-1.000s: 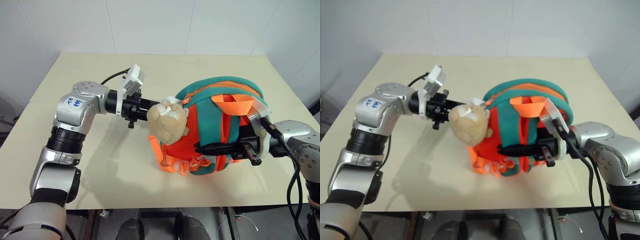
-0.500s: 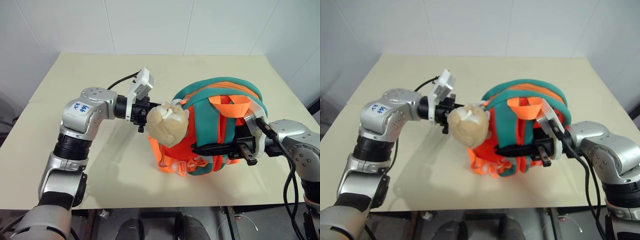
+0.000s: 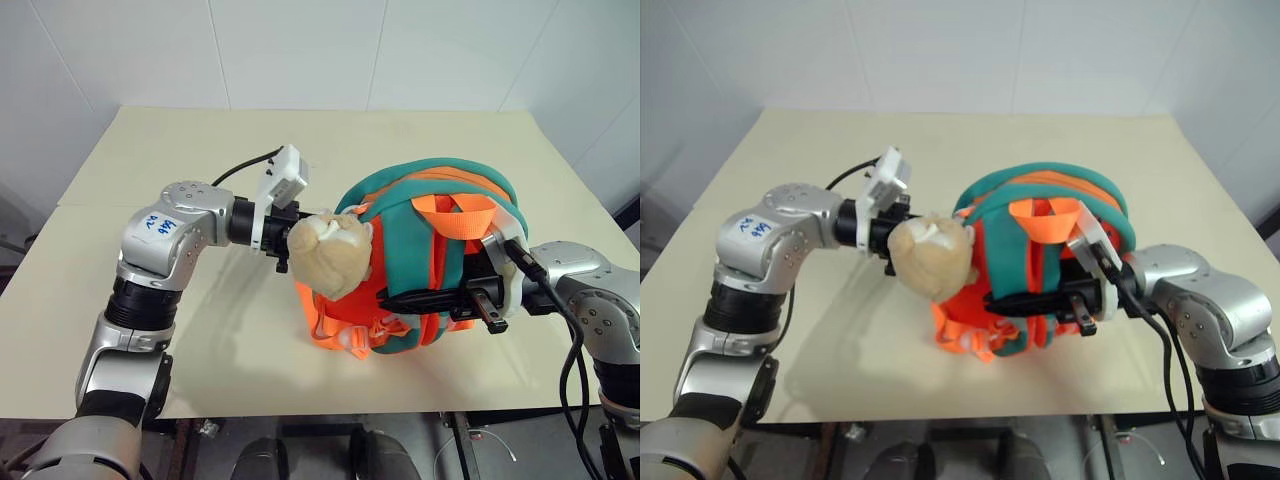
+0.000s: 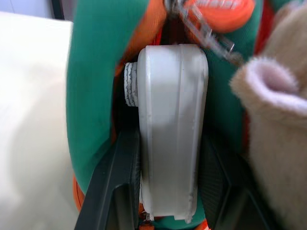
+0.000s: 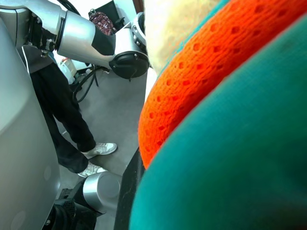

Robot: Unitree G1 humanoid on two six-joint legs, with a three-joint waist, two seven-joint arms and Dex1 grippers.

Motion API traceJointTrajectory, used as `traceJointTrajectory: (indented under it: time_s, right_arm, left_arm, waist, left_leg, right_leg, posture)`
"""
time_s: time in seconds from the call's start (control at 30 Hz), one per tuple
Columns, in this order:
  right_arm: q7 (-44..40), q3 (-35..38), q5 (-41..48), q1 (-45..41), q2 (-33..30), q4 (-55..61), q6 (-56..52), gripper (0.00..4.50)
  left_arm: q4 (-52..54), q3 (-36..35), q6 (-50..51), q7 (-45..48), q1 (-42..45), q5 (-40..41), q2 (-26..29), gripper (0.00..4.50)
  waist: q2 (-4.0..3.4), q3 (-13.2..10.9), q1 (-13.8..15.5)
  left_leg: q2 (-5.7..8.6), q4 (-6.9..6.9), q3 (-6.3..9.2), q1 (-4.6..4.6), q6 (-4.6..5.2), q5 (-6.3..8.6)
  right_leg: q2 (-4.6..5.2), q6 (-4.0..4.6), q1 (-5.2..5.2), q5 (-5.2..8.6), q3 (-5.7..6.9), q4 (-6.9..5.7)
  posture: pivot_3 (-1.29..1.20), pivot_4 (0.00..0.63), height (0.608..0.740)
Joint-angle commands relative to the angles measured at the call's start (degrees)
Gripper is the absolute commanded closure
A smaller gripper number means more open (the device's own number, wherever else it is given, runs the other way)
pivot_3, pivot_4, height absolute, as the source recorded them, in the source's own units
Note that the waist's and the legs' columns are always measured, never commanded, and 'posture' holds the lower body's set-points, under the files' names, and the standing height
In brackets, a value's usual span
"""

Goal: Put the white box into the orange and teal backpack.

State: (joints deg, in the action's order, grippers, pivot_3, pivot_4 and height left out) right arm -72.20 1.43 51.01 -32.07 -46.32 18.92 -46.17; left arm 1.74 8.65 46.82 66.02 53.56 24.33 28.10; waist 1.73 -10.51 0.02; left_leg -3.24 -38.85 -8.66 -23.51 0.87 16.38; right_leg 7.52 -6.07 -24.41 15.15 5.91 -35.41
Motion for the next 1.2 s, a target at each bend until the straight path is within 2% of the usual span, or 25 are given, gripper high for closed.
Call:
traceJointTrajectory:
  time_s: [0.03,0.17,0.37,0.93,1.2]
  right_arm:
    - [0.94,0.75,-1.47,-1.82,0.54,-1.25,1.89,3.99]
    - [0.80,0.64,-1.93,-2.08,0.89,-1.46,2.12,3.99]
    - [0.60,0.71,-2.41,-2.39,1.10,-1.61,2.41,3.99]
    - [-0.15,0.98,-3.29,-2.48,0.78,-1.97,3.02,3.99]
    - [-0.36,0.95,-3.58,-2.69,0.65,-2.34,3.43,3.99]
  left_arm:
    - [3.72,5.50,-2.51,2.69,0.44,1.78,-3.87,2.90]
    - [1.58,6.92,-3.20,0.51,1.11,-0.16,-6.62,1.70]
    - [2.93,6.02,-1.15,1.33,2.09,0.62,-4.42,0.04]
    - [5.43,1.11,-2.84,6.17,4.29,1.49,9.12,0.04]
    - [6.46,-1.04,-3.46,6.85,3.76,1.95,13.26,0.04]
  waist:
    - [0.00,0.00,0.01]
    - [0.00,0.00,0.17]
    - [-0.03,-0.01,-0.09]
    - [-0.07,-0.04,-0.07]
    - [-0.07,-0.04,-0.12]
  left_leg:
    - [0.00,-0.03,0.01,0.00,0.00,0.00]
    - [0.01,-0.09,0.06,-0.01,0.04,0.02]
    - [-0.05,-0.08,0.06,0.01,0.05,0.03]
    - [-0.03,-0.05,0.04,-0.02,0.05,0.04]
    - [-0.03,-0.05,0.04,-0.02,0.05,0.04]
  right_leg:
    - [0.01,0.00,0.01,0.00,0.00,-0.01]
    - [0.03,0.00,0.06,0.00,0.01,-0.01]
    - [-0.02,0.00,0.05,0.00,0.02,-0.02]
    - [0.01,0.01,0.01,0.00,0.01,0.01]
    - [0.00,0.01,0.01,0.01,0.02,0.00]
  posture:
    - [0.00,0.150,0.740]
    - [0.00,0.150,0.740]
    - [0.00,0.150,0.740]
    - [0.00,0.150,0.740]
    - [0.00,0.150,0.740]
